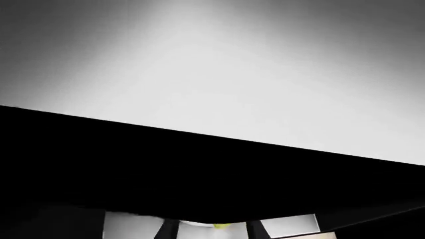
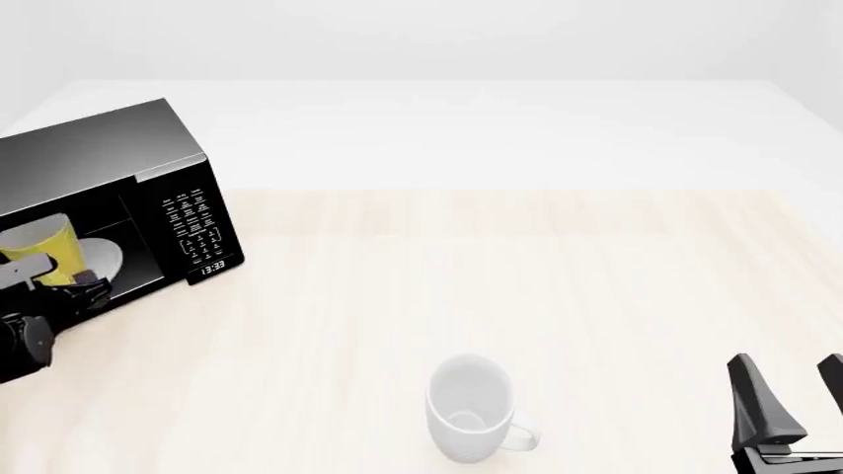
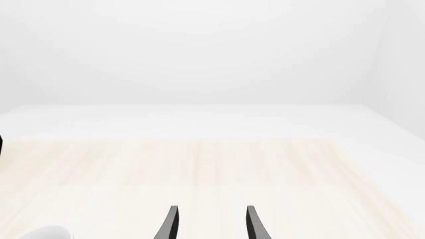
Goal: Put the yellow and white mug in the microwave and close it.
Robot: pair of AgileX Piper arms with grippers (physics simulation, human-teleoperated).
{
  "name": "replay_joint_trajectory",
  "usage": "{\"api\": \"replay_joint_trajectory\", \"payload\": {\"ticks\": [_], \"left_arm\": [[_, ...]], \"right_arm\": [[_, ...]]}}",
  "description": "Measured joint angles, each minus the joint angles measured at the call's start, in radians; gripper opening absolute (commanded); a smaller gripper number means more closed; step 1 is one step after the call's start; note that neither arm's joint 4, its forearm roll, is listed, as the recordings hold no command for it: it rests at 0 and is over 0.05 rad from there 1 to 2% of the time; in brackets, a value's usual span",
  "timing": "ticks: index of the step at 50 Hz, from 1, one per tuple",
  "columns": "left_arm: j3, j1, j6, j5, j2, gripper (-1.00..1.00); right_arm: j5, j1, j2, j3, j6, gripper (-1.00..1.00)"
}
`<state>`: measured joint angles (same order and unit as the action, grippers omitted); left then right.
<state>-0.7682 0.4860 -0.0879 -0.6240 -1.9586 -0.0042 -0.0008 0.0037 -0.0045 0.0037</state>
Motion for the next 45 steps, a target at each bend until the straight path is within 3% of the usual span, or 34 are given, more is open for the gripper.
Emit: {"api": "replay_joint_trajectory", "payload": {"ticks": [45], "left_arm": [[0.088,-0.034,-0.004,-0.016,0.093,1.0]], "right_arm": [[0.0,0.0,0.0,0.0,0.0,1.0]]}}
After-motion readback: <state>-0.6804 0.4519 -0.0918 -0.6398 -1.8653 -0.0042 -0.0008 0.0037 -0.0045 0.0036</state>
